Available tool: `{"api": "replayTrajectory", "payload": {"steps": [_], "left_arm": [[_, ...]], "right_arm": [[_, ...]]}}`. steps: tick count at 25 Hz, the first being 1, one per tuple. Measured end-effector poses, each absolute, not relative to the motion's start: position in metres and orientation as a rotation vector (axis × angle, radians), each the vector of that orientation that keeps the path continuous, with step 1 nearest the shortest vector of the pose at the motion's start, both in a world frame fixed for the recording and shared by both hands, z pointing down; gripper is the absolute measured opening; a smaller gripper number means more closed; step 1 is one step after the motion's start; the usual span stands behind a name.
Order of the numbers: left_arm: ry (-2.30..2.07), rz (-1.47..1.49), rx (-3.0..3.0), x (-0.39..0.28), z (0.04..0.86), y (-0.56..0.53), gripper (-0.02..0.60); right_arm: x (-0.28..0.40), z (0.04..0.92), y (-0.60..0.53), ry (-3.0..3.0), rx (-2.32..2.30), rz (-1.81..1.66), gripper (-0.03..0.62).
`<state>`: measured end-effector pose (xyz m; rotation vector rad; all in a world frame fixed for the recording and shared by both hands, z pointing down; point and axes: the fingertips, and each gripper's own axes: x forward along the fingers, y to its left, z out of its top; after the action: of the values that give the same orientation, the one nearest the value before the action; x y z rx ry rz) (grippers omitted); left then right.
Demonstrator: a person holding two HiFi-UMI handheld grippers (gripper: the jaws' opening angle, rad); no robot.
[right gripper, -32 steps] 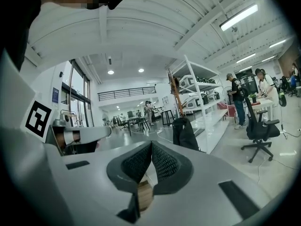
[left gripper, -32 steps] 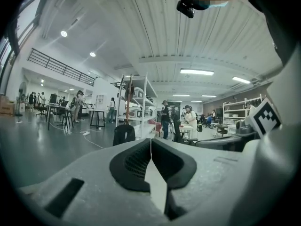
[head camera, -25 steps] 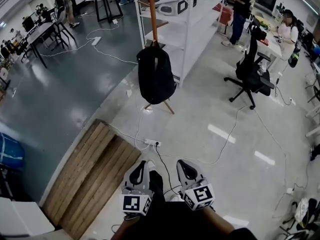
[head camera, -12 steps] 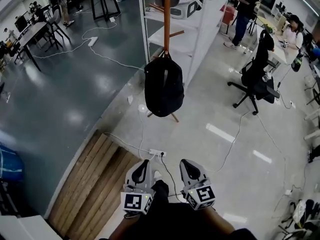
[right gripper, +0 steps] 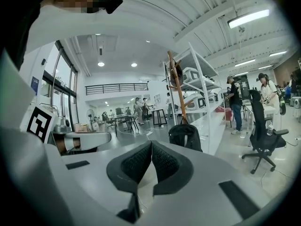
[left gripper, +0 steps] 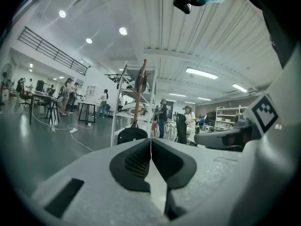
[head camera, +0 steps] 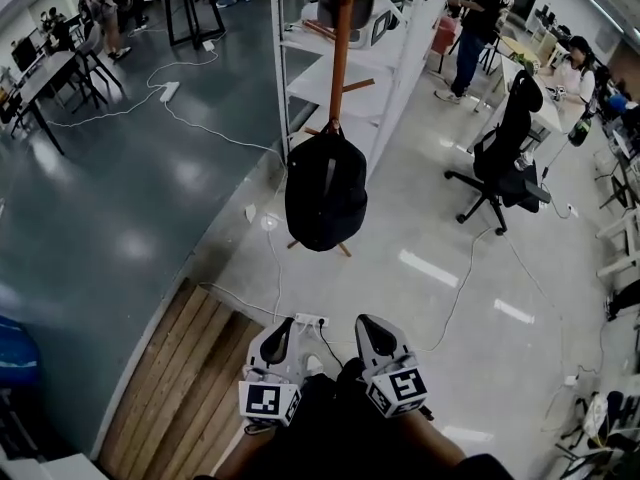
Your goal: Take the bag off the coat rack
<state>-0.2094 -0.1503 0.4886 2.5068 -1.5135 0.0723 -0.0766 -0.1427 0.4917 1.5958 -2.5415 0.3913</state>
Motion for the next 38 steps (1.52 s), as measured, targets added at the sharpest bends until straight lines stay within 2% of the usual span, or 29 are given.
{"api": "replayTrajectory", "payload": {"steps": [19, 38], "left_arm": [[-1.563, 0.080, 2.468, -0.206, 0.515, -0.269, 0.018], [-1.628, 0.145, 2.411, -0.156, 0.527, -0.445, 0.018]], "right_arm": [[-0.076, 0.502, -0.282, -2.601, 1.567, 0.370, 0.014], [-0.005, 0.523, -0.455, -2.570, 1.509, 0.428, 0.014]]}}
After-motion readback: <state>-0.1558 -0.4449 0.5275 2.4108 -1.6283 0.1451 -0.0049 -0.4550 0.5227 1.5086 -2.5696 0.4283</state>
